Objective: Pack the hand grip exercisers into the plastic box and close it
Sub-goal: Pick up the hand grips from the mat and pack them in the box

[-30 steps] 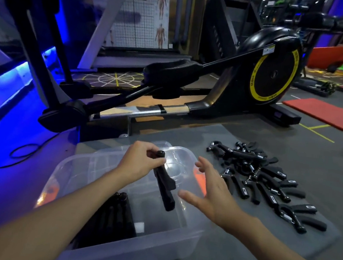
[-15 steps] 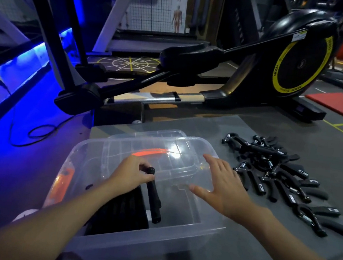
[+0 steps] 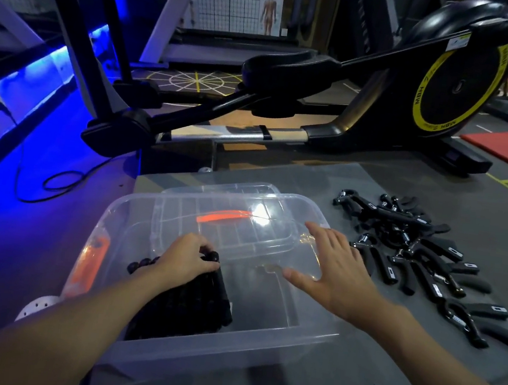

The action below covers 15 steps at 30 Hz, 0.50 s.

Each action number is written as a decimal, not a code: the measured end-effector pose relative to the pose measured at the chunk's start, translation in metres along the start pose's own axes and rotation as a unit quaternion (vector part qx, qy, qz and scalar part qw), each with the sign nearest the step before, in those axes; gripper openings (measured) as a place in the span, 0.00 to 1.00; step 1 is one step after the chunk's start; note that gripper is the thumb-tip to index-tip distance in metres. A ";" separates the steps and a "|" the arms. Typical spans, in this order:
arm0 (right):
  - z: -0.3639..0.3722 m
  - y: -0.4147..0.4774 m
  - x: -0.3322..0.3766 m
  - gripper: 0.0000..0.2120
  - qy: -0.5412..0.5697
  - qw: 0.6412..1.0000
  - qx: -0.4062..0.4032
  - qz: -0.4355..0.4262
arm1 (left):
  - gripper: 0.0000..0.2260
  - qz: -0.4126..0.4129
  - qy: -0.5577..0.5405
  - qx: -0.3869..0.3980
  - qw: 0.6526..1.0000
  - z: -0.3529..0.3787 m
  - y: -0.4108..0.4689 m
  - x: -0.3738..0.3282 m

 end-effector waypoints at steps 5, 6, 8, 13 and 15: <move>0.000 0.000 -0.001 0.46 0.003 1.000 0.004 0.004 | 0.07 -0.002 0.040 0.007 0.999 0.007 0.002 0.003; 0.000 0.000 -0.001 0.46 0.004 1.000 0.005 0.004 | 0.08 -0.004 0.055 0.007 0.998 0.009 0.002 0.004; 0.000 0.000 0.000 0.46 0.008 1.000 0.007 0.004 | 0.08 -0.008 0.072 0.010 0.997 0.011 0.002 0.006; -0.001 0.000 -0.001 0.46 0.013 1.000 0.004 0.006 | 0.06 -0.011 0.086 0.019 0.996 0.014 0.002 0.007; -0.001 0.000 -0.001 0.45 0.018 1.000 0.003 0.006 | 0.05 -0.009 0.083 0.020 0.996 0.015 0.001 0.007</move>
Point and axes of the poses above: each hand's wrist, its own y-axis towards the middle knuckle, its own z-axis out of the palm, x = y × z, the point moved 8 cm from there along y, towards the middle knuckle, and after that the axes turned 9 degrees about y, right-handed, at the moved point
